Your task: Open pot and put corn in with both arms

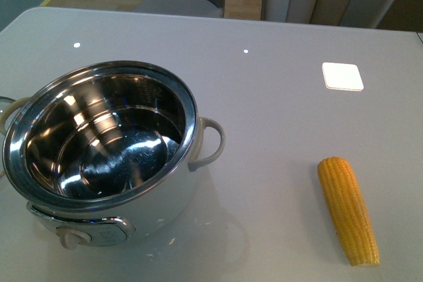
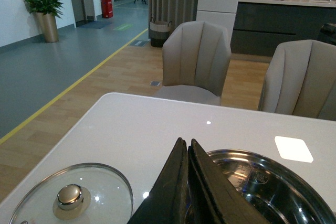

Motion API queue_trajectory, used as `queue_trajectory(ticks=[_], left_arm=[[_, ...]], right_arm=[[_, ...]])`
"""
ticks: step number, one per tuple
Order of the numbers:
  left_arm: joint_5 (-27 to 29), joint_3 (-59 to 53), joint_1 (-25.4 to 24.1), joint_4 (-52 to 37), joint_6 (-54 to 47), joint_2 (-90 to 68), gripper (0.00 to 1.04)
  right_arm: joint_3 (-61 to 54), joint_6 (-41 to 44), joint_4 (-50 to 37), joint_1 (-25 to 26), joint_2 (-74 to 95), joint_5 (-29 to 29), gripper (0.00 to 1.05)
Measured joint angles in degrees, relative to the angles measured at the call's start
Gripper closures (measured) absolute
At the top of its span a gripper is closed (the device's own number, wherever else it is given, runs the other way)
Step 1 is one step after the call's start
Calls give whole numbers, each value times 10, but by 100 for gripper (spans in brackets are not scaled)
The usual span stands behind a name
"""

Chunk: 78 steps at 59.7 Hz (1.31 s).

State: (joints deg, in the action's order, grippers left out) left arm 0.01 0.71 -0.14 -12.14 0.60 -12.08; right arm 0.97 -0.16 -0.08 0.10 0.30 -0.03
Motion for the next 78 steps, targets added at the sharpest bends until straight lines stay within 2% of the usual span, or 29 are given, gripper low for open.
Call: queue_trajectory(ticks=[9,14,31,49,53,61,71,72,75,78], left_arm=[[0,0,0,29,0,28,102],[0,0,0,115,0,101,102],[0,0,0,121,0,117,100],[0,0,0,121,0,117,45],[0,0,0,121,0,117,29],[0,0,0,121,0,117,6],[0,0,0,121,-1,117,7],[0,0,0,121,-1,117,7],[0,0,0,121,-1,117,7],[0,0,0,121,-1,118,7]], right_arm=[[0,0,0,0,0,0,9],[0,0,0,0,0,0,9],[0,0,0,0,0,0,9],[0,0,0,0,0,0,9],[0,0,0,0,0,0,9],[0,0,0,0,0,0,9],[0,0,0,0,0,-1,9],[1,-2,4,-2,3,-10,9],[45,-31,116,-43,62,-134,9],[84,-49,216,-69,147,-229,9]])
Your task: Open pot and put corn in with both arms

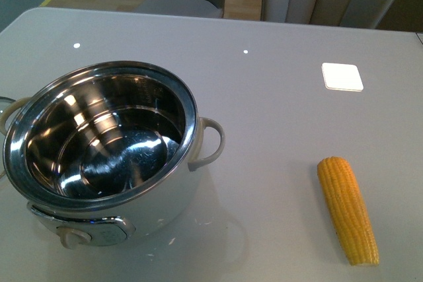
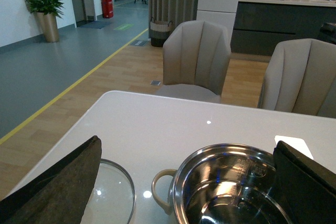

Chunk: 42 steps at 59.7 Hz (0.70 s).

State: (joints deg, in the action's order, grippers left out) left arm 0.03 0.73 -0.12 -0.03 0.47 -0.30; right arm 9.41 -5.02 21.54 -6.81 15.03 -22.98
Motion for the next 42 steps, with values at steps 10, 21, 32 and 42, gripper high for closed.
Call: queue_trajectory(ticks=[10,21,32,42], left_arm=[[0,0,0,0,0,0,7],[0,0,0,0,0,0,7],[0,0,0,0,0,0,7],[0,0,0,0,0,0,7]], right_arm=[[19,-24,4,-17,143,-40,9],[59,-17,-159,-38,355,-12,9],[138,-3,-272,-44,601,68,9],[197,5,-307,-45,784,125,9]])
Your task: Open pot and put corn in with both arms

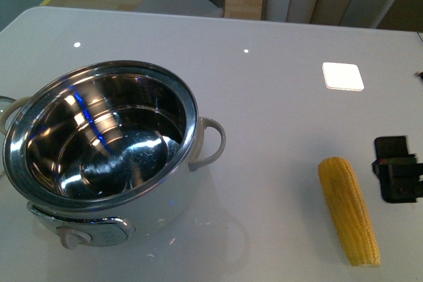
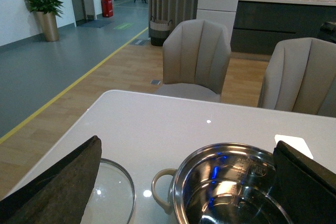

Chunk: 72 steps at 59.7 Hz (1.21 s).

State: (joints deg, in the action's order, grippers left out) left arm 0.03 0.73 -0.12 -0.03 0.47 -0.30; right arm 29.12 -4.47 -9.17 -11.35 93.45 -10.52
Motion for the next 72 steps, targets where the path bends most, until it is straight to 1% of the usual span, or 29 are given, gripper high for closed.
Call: queue_trajectory(ticks=[6,13,36,38,42,44,52,58,66,72], left_arm=[[0,0,0,0,0,0,7],[0,0,0,0,0,0,7],[0,0,0,0,0,0,7],[0,0,0,0,0,0,7],[0,0,0,0,0,0,7],[0,0,0,0,0,0,7],[0,0,0,0,0,0,7],[0,0,0,0,0,0,7],[0,0,0,0,0,0,7],[0,0,0,0,0,0,7]], right_arm=[[12,3,-28,-8,92,18,9],[13,18,-45,-28,151,16,9],[75,42,-51,-46,261,35,9],[81,42,-50,-47,271,35,10],[92,43,-47,-49,289,38,19],[96,43,-45,-50,297,38,26],[98,43,-37,-51,303,42,47],[97,40,-35,-49,297,45,61],[91,30,-33,-43,275,53,73],[79,15,-33,-42,235,69,79]])
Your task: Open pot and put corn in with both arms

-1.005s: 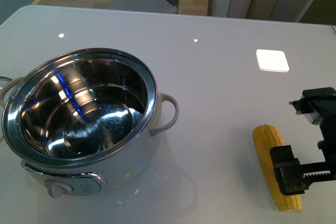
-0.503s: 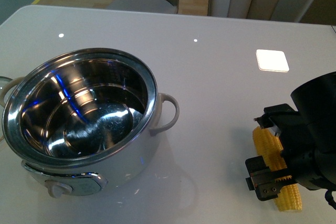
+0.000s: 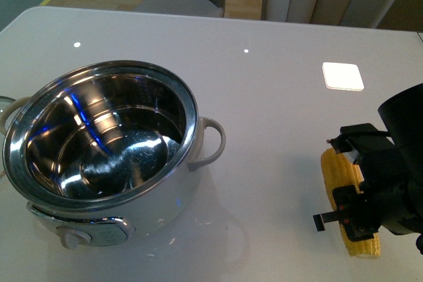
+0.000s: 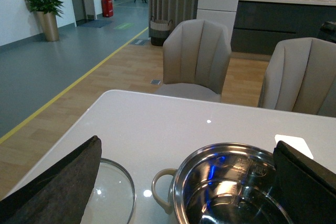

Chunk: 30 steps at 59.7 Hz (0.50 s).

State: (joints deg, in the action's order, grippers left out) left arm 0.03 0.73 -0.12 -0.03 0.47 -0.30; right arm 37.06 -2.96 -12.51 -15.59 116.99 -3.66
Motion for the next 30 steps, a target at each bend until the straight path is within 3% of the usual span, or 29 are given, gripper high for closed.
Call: queue_trajectory(ticks=[13,30], left_arm=[[0,0,0,0,0,0,7],[0,0,0,0,0,0,7]], right_arm=[[12,-79,36,-14,-142,78,85],[106,-195,26,-87,-191,143,87]])
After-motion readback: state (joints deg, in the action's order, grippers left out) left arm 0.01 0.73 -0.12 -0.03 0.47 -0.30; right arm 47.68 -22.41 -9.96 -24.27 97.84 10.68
